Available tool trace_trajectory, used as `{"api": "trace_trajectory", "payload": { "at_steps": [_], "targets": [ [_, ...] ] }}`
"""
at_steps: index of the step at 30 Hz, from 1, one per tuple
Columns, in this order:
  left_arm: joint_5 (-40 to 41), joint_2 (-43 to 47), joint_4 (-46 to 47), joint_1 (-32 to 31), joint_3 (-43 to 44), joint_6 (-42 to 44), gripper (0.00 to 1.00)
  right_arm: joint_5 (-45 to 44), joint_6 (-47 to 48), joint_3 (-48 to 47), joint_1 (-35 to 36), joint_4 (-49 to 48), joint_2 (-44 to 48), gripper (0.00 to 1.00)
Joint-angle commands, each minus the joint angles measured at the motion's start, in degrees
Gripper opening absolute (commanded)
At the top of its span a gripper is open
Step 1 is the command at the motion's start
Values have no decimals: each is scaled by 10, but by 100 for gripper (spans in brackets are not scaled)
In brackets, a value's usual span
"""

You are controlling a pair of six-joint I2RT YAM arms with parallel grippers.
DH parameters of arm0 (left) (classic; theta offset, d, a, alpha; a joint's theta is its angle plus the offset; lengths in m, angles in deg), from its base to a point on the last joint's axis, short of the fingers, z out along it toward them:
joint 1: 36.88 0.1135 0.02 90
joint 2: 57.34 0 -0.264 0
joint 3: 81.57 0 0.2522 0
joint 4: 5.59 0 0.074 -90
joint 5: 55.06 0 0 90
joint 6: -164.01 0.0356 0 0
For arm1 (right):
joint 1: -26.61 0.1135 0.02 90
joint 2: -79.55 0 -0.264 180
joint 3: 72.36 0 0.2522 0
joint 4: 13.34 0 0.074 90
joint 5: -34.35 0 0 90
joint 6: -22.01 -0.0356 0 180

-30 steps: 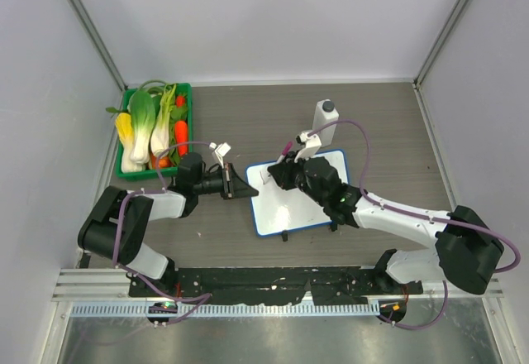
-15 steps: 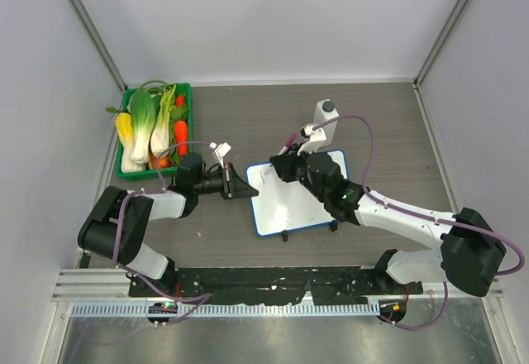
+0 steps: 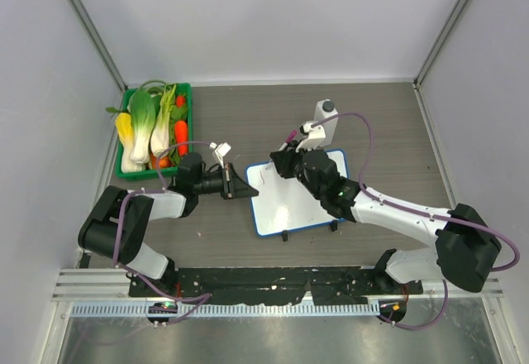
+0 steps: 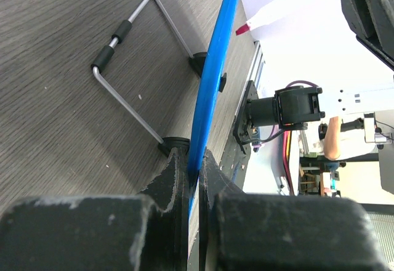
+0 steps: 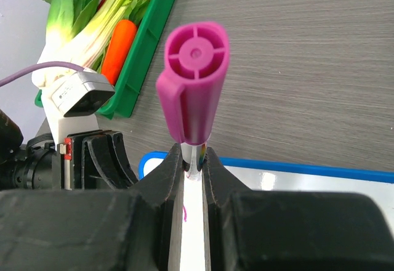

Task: Write a sentence on the whiteboard
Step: Write on the whiteboard with the whiteboard.

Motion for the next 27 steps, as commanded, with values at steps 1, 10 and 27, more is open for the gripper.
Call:
{"api": "trace_trajectory", "payload": {
  "at_steps": [1, 10, 27],
  "targets": [
    [24, -12, -24, 1, 3, 8, 0, -9, 2, -30, 1, -6, -15, 1],
    [23, -11, -24, 1, 3, 7, 0, -14, -3, -30, 0, 20, -17, 1],
    [23, -14, -22, -1, 4, 7, 0, 26, -20, 4, 1, 33, -15, 1]
  ]
}}
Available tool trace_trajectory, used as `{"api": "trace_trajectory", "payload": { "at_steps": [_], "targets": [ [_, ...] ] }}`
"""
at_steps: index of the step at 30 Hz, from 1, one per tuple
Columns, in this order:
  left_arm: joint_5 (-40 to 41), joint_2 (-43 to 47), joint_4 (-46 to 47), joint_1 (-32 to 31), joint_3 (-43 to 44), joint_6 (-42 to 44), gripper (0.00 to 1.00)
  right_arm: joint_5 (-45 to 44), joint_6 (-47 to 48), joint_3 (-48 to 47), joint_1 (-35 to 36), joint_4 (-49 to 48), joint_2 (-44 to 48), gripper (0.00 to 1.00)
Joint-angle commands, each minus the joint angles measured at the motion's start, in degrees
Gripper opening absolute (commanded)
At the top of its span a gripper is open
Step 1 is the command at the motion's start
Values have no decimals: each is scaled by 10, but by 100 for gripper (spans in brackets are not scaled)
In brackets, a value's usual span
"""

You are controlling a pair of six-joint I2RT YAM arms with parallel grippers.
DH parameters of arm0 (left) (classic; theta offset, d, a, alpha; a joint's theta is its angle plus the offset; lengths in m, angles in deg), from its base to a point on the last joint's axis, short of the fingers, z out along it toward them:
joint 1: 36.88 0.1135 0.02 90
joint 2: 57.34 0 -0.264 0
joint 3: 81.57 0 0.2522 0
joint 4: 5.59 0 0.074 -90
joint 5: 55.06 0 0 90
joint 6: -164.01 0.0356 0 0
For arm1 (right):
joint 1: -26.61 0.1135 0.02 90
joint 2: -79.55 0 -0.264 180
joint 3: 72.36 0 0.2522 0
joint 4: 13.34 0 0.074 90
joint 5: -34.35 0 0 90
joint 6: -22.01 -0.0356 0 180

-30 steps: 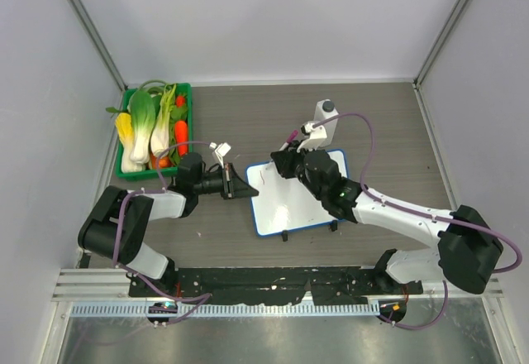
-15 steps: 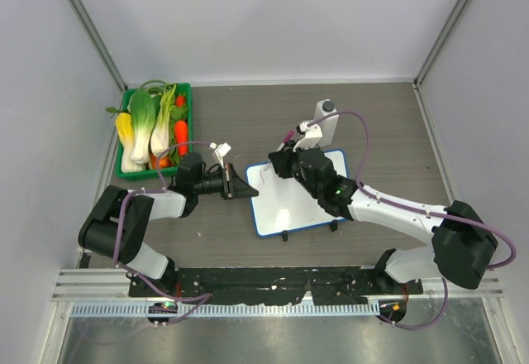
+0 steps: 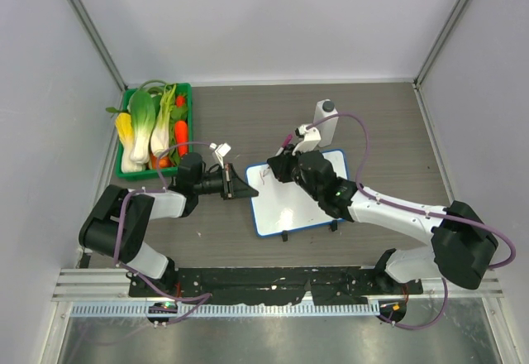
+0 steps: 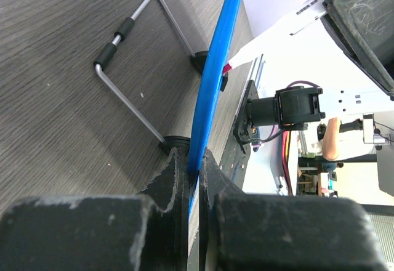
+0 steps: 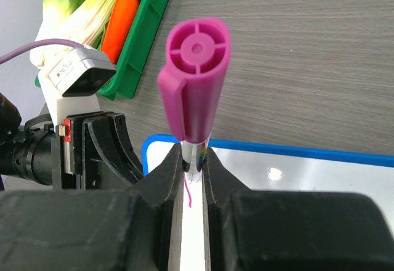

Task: Write a sentence on the whiteboard
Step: Write on the whiteboard with the whiteboard.

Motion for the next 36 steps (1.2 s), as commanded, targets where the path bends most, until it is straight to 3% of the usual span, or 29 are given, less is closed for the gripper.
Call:
{"api": "trace_trajectory", "payload": {
  "at_steps": [1, 36],
  "targets": [
    [23, -9, -21, -2, 4, 8, 0, 6, -2, 9, 1, 11, 4, 2],
    [20, -19, -21, -4, 10, 8, 0, -18, -7, 38, 1, 30, 40, 1]
  ]
}}
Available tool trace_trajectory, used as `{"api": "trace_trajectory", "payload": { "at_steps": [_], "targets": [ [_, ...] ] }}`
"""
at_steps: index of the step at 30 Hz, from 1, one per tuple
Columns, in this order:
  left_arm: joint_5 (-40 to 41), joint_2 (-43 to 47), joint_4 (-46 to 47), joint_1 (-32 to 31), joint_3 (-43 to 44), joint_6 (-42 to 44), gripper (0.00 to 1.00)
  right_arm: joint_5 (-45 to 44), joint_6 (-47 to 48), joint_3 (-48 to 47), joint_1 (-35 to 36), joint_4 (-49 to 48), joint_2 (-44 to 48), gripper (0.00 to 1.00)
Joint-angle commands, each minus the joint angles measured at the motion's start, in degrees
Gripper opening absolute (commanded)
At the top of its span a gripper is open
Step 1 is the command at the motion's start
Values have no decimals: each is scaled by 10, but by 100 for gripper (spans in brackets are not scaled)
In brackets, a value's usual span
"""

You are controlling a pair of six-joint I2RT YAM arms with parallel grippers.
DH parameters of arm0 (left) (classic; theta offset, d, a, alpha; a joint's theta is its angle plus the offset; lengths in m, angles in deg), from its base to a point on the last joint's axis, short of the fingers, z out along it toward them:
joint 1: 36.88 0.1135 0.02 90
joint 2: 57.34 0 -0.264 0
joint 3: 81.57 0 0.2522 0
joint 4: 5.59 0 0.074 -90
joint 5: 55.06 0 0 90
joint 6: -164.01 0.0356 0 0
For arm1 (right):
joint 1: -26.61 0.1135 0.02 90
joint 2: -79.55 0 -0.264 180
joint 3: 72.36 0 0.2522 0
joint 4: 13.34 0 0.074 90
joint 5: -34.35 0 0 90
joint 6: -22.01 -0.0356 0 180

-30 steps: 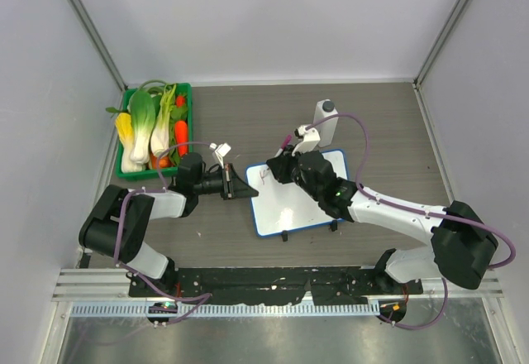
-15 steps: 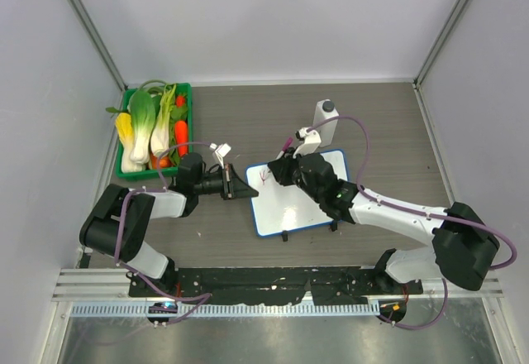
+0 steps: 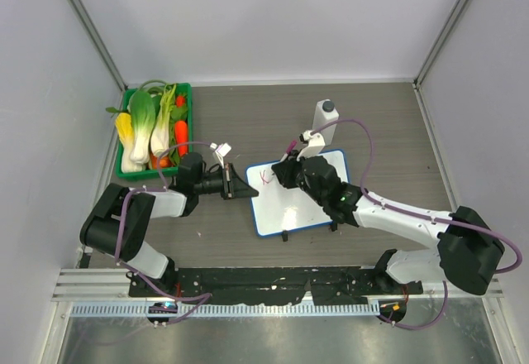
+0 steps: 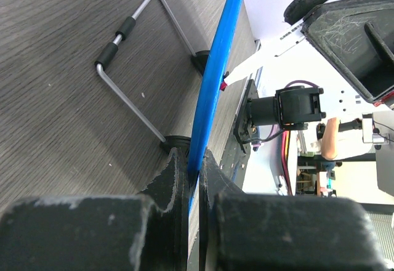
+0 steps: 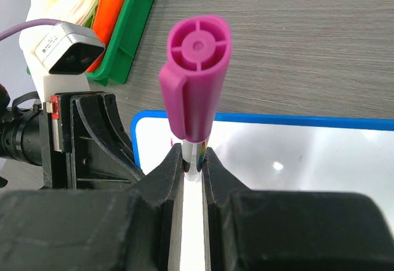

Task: Write a sentence on the whiteboard
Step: Write on the whiteboard with the whiteboard.

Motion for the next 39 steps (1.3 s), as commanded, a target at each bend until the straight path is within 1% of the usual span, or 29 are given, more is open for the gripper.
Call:
{"api": "trace_trajectory", "payload": {
  "at_steps": [1, 10, 22, 29, 39],
  "targets": [
    [23, -10, -22, -4, 7, 8, 0, -19, 7, -1, 0, 13, 13, 1],
    [23, -8, -22, -5, 6, 8, 0, -15, 16, -13, -1, -16, 55, 1],
    [23, -7, -23, -6, 6, 8, 0, -19, 24, -25, 0, -12, 14, 1],
    [22, -8, -22, -6, 7, 8, 0, -28, 24, -20, 0, -16, 12, 1],
    [25, -7, -23, -6, 5, 8, 0, -65, 29, -22, 0, 5, 17, 2]
  ]
}}
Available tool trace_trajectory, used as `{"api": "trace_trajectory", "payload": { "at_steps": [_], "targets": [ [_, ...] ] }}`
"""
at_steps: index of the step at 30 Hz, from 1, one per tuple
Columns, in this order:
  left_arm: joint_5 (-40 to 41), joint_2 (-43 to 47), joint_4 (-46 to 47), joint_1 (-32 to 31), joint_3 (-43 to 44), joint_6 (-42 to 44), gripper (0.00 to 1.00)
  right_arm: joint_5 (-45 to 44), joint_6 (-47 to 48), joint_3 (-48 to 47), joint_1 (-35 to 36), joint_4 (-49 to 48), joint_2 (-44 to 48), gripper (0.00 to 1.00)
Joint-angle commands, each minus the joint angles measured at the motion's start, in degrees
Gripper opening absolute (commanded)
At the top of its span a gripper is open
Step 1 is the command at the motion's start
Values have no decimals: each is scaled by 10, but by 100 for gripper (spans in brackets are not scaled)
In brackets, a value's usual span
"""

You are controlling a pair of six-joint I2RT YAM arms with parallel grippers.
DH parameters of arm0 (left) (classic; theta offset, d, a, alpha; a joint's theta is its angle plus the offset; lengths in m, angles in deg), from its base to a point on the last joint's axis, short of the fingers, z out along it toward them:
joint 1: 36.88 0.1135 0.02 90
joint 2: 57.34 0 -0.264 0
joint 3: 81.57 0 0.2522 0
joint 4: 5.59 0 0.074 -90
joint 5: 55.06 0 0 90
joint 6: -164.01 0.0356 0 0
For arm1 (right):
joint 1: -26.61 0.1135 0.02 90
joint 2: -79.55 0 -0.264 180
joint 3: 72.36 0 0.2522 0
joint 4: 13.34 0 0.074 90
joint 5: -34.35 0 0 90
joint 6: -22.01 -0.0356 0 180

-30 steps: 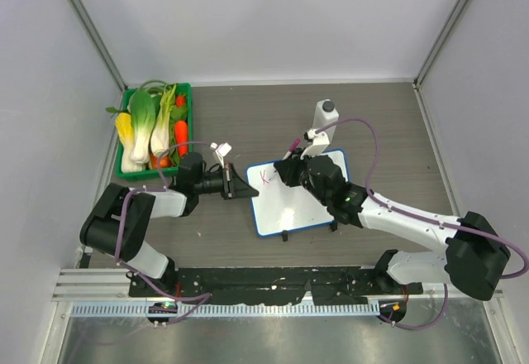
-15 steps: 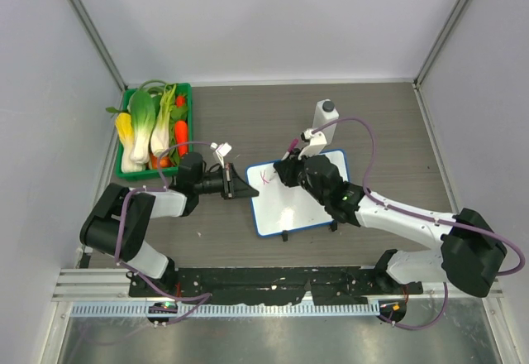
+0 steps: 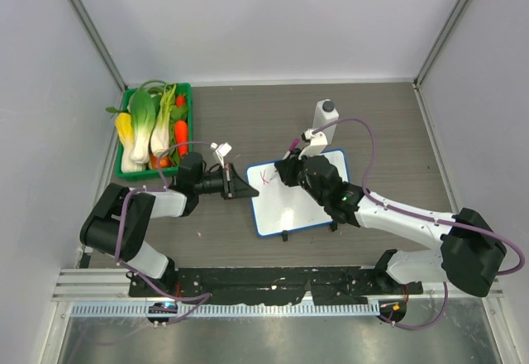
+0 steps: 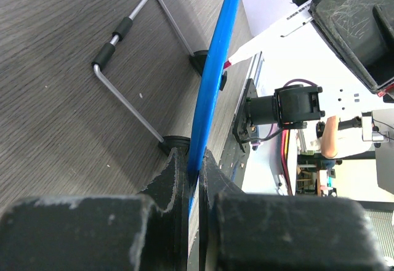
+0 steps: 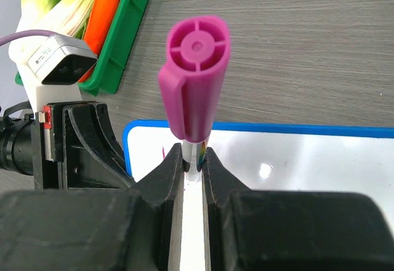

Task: Write a sentence on the whiteboard
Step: Write on the whiteboard with the whiteboard.

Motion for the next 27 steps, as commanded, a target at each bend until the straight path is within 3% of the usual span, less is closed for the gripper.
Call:
{"api": "trace_trajectory", "payload": {
  "at_steps": [1, 12, 27],
  "targets": [
    [27, -7, -25, -6, 4, 7, 0, -41, 10, -20, 1, 0, 8, 2],
    [26, -7, -25, -6, 5, 8, 0, -85, 2, -25, 0, 3, 11, 1],
    [26, -8, -24, -6, 5, 8, 0, -21, 6, -28, 0, -16, -13, 1]
  ]
}}
